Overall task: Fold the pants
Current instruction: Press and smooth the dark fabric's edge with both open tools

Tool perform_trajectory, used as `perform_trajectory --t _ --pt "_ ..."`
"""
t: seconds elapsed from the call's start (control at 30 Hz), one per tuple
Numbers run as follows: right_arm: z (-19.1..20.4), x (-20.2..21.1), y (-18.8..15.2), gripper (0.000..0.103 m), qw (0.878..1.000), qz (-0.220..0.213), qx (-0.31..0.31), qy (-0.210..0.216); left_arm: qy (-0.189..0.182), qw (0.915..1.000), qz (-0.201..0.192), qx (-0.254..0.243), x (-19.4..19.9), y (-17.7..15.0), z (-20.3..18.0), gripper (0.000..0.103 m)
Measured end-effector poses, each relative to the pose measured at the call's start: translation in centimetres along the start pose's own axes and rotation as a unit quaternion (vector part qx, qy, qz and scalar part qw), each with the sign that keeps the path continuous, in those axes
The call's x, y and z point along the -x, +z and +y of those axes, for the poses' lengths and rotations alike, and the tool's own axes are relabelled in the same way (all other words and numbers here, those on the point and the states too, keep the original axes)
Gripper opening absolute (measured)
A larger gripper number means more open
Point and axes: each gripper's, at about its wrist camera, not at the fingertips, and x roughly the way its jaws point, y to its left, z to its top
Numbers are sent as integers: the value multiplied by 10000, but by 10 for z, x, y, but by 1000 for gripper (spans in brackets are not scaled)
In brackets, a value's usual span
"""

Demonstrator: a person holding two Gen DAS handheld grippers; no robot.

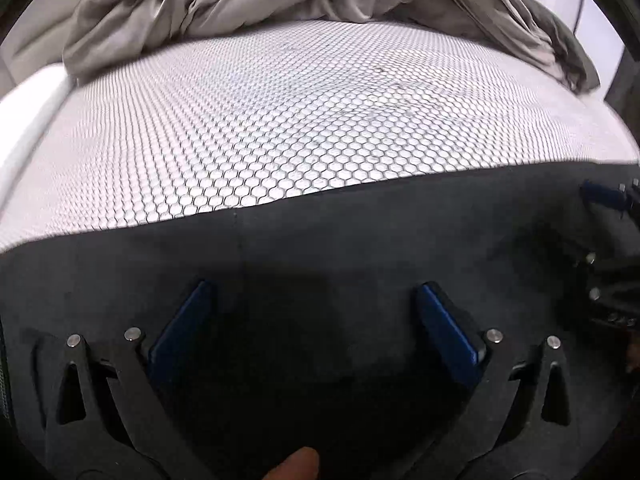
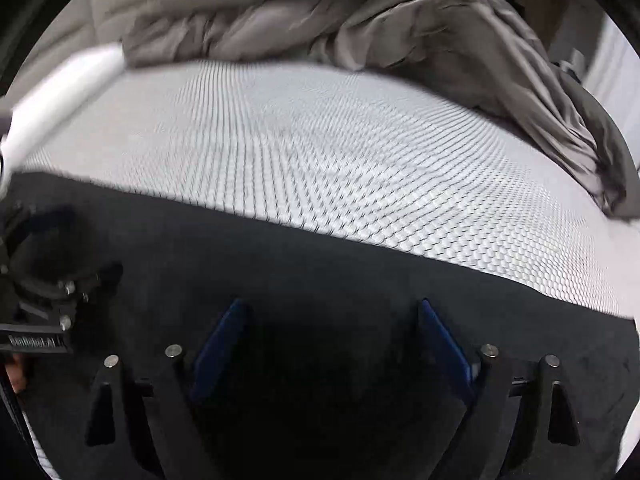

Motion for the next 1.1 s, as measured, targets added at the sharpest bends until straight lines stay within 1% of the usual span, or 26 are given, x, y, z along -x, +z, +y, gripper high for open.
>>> perform_trajectory --t 0.03,0.07,0.13,0.17,0.2,0.23,0.27,0.33,0.4,0.43,0.47,0.53,0.57,0.63,0.67,0.7,0.73,0.77,0.8,0.83,0.87,0.9,0.93,0.97,1.03,1.1 --pt "-10 -2 -4 87 9999 17 60 -125 -16 10000 -4 22 0 1 1 102" --pt "-23 -3 -8 88 9993 37 0 -371 -30 10000 -15 25 1 1 2 102" --pt "-65 -5 -20 89 9947 107 -362 -955 -26 10000 -32 -26 -1 0 1 102" --pt "-91 -7 -25 89 9877 187 -647 -1410 -21 10000 -38 -31 -1 -1 0 102" --pt "-119 -8 -35 89 9761 258 -955 -1937 -22 10000 -37 -36 -1 -1 0 102" --pt "-138 -8 -43 89 9676 295 -1198 -2203 -28 10000 -33 -31 0 -2 0 102" --pt "-161 -9 -53 89 9630 317 -1569 -2167 -31 10000 -26 -21 -1 -2 -1 102" --pt "-181 -1 -64 89 9647 154 -2084 -1606 5 10000 -13 -26 -1 -1 -1 102" --pt "-177 10 -64 88 9680 129 -1936 -1589 53 10000 -25 7 6 -7 3 102" --pt "-172 20 -65 88 9713 64 -1781 -1577 111 9999 -20 64 10 -8 3 102" --pt "-170 36 -67 88 9739 -63 -1659 -1549 81 9999 -89 104 20 -9 1 102" --pt "-171 51 -74 88 9744 -241 -1639 -1518 -166 9995 -280 16 36 -13 -6 102" --pt "-174 53 -78 88 9735 -256 -1725 -1480 -312 9989 -325 -131 43 -16 -14 102" --pt "-182 42 -86 88 9729 -81 -1924 -1278 -431 9978 -265 -431 48 -22 -31 102" --pt "-191 25 -94 88 9735 158 -1961 -1168 -497 9967 -157 -626 45 -28 -39 102" --pt "-195 14 -94 88 9752 257 -1868 -1161 -504 9960 -29 -736 39 -32 -44 102" --pt "-193 12 -97 88 9776 266 -1703 -1210 -453 9959 66 -776 35 -36 -46 102" --pt "-195 12 -94 88 9784 291 -1562 -1324 -314 9962 173 -788 29 -40 -47 102" --pt "-197 17 -91 88 9773 308 -1509 -1457 -287 9965 158 -769 29 -43 -46 102" --pt "-193 27 -92 88 9757 256 -1507 -1570 -304 9965 109 -766 33 -45 -47 102" --pt "-191 39 -91 88 9759 118 -1557 -1525 -328 9963 31 -799 39 -46 -49 102" --pt "-187 49 -93 88 9775 -49 -1603 -1373 -381 9958 -36 -836 43 -45 -50 102" --pt "-176 59 -92 88 9811 -253 -1584 -1087 -495 9950 -141 -856 49 -49 -57 102" --pt "-168 61 -86 88 9848 -318 -1474 -866 -578 9946 -156 -850 50 -49 -62 102" --pt "-141 52 -78 88 9931 -297 -1048 -445 -636 9937 -24 -920 46 -50 -68 102" --pt "-115 35 -80 88 9977 21 -607 -294 -407 9940 176 -1001 35 -53 -74 102"
